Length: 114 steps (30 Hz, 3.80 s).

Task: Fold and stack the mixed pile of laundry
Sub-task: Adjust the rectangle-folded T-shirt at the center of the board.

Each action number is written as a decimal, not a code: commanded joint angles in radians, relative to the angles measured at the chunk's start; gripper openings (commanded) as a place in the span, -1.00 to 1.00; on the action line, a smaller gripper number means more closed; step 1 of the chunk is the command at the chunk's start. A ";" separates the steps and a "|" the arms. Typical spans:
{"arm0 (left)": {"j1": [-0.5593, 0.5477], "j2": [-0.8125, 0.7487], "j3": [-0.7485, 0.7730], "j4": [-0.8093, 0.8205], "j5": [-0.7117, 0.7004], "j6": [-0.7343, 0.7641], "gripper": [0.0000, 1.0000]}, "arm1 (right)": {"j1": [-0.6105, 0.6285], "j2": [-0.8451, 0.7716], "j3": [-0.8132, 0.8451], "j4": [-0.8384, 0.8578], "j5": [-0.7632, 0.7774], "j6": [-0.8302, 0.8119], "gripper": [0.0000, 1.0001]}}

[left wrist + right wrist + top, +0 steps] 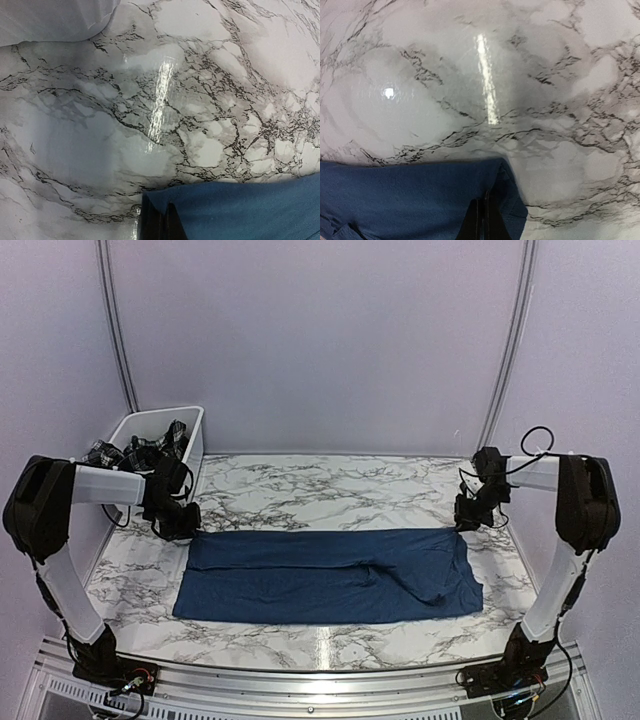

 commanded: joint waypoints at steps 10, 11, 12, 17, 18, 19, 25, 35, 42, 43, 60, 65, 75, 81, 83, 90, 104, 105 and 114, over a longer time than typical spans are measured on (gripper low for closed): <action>0.021 0.020 0.012 0.052 -0.021 -0.054 -1.00 | -0.084 0.104 0.194 0.092 -0.015 -0.024 -1.00; 0.021 0.023 0.014 0.050 -0.025 -0.058 -1.00 | -0.084 0.121 0.226 0.082 -0.031 -0.026 -1.00; 0.021 0.021 0.015 0.046 -0.033 -0.062 -0.98 | -0.083 0.134 0.257 0.069 -0.051 -0.030 -1.00; 0.020 -0.058 -0.017 0.045 -0.068 -0.053 -0.37 | -0.064 0.075 0.292 -0.015 -0.133 -0.066 -0.60; 0.018 -0.093 -0.025 0.046 -0.073 -0.037 -0.30 | -0.056 0.047 0.276 -0.024 -0.155 -0.070 -0.51; 0.015 -0.119 -0.033 0.046 -0.075 -0.019 -0.21 | -0.044 0.016 0.243 -0.028 -0.183 -0.077 -0.43; -0.026 -0.239 -0.048 0.046 -0.052 0.104 0.26 | 0.116 -0.113 0.129 -0.098 -0.337 -0.095 -0.13; -0.184 -0.276 -0.049 0.036 -0.006 0.176 0.62 | 0.282 -0.182 -0.114 -0.129 -0.386 -0.087 0.06; -0.211 -0.277 -0.046 0.036 -0.028 0.178 0.62 | 0.305 -0.095 -0.134 -0.061 -0.406 -0.081 0.11; -0.211 -0.281 -0.048 0.036 -0.032 0.179 0.62 | 0.310 -0.082 -0.135 -0.058 -0.406 -0.084 0.11; -0.211 -0.305 -0.067 0.036 -0.073 0.203 0.63 | 0.438 -0.102 -0.127 -0.120 -0.651 -0.095 -0.14; -0.211 -0.313 -0.070 0.035 -0.073 0.216 0.63 | 0.510 -0.118 -0.143 -0.164 -0.706 -0.095 -0.13; -0.211 -0.333 -0.073 0.035 -0.051 0.246 0.65 | 0.520 -0.290 -0.180 -0.097 -0.693 -0.004 -0.05; -0.211 -0.312 -0.053 0.035 -0.051 0.239 0.65 | 0.433 -0.231 -0.102 -0.094 -0.310 0.078 -0.06; -0.211 -0.307 -0.045 0.035 -0.052 0.241 0.65 | 0.432 -0.201 -0.102 -0.114 -0.234 0.078 -0.07; -0.211 -0.306 -0.038 0.035 -0.054 0.255 0.66 | 0.449 -0.145 -0.188 -0.107 -0.243 0.092 -0.15; -0.213 -0.313 -0.074 0.033 -0.014 0.274 0.67 | 0.572 -0.362 -0.338 -0.038 -0.569 0.214 -0.18; -0.215 -0.313 -0.078 0.033 -0.011 0.278 0.68 | 0.564 -0.359 -0.323 -0.040 -0.547 0.209 -0.16; -0.295 -0.318 -0.074 0.021 -0.073 0.340 0.74 | 0.526 -0.463 -0.350 -0.170 -0.301 0.297 -0.18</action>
